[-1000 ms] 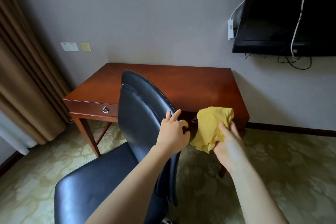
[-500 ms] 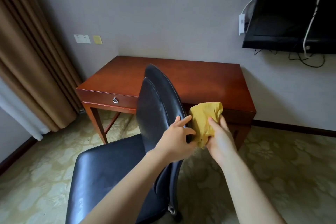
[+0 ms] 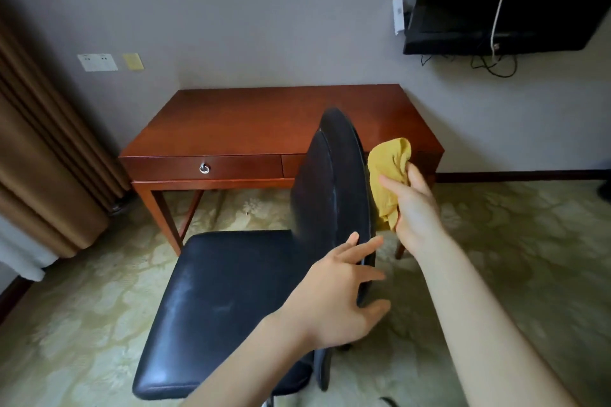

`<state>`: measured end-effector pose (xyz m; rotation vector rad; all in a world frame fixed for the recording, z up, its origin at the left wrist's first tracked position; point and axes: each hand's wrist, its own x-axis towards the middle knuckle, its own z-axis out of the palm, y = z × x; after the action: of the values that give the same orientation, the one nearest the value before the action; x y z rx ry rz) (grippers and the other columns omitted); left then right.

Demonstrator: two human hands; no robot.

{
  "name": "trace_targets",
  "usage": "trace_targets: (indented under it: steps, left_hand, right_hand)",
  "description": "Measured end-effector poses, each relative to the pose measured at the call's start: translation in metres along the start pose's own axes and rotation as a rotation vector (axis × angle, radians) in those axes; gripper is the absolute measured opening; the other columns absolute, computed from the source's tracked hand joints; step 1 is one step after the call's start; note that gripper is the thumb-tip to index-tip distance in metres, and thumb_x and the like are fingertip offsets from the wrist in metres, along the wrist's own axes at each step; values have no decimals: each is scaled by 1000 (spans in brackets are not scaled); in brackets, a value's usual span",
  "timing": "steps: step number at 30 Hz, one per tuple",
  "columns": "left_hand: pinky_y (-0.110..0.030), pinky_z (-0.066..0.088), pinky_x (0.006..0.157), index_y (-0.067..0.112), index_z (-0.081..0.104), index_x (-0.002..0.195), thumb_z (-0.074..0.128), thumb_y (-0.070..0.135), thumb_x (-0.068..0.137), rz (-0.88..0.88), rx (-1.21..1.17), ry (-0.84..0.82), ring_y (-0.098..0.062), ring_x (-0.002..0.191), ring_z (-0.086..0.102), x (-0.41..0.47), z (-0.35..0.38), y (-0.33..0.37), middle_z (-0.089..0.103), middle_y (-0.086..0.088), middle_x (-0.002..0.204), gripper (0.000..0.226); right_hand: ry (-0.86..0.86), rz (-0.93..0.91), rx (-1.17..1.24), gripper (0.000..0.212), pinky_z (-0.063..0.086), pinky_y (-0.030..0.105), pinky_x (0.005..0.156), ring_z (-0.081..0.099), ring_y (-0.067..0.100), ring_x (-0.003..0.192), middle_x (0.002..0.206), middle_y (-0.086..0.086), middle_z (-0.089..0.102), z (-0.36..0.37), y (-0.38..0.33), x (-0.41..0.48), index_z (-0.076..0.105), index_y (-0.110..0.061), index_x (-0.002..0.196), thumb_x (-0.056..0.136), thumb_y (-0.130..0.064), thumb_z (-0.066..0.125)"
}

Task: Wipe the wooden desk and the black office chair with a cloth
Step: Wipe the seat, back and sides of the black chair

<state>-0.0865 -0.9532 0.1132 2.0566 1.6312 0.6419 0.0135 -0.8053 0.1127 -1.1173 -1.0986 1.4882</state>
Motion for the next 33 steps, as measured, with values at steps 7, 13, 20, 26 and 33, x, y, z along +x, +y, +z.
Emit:
trace_targets:
  steps: [7,13,20,26,33]
  left_hand:
    - [-3,26,103,7,68,76,53,19,86,29,72,-37,-9,97,60,-75,-34,4,60,4,129,21]
    - [-21,45,71,24,64,89,52,27,85,-6,95,412,-6,82,54,-121,-17,-9,56,14,90,13]
    - [-43,49,92,26,53,132,48,23,97,7,214,700,-22,113,59,-158,7,-57,63,2,123,36]
    - [-25,42,89,25,62,123,51,17,95,84,200,675,-15,108,57,-201,-17,-89,64,8,113,31]
    - [-2,35,76,35,69,101,56,9,91,48,9,591,6,95,57,-241,-58,-121,66,25,97,31]
  right_hand:
    - [15,-4,-95,32,51,35,90,62,12,102,108,-8,67,18,13,-95,60,-30,116,88,-15,64]
    - [48,-218,-76,30,49,31,92,63,4,99,104,-14,69,54,49,-168,61,-32,116,89,-18,63]
    - [-111,-183,541,25,47,39,99,66,18,103,107,2,71,84,101,-220,65,-26,103,90,-6,59]
    - [-166,85,789,35,36,51,107,56,30,117,125,13,61,70,158,-255,55,-17,130,96,-16,52]
    - [117,116,685,46,28,56,110,48,33,126,138,10,50,48,168,-246,46,-22,138,95,-30,55]
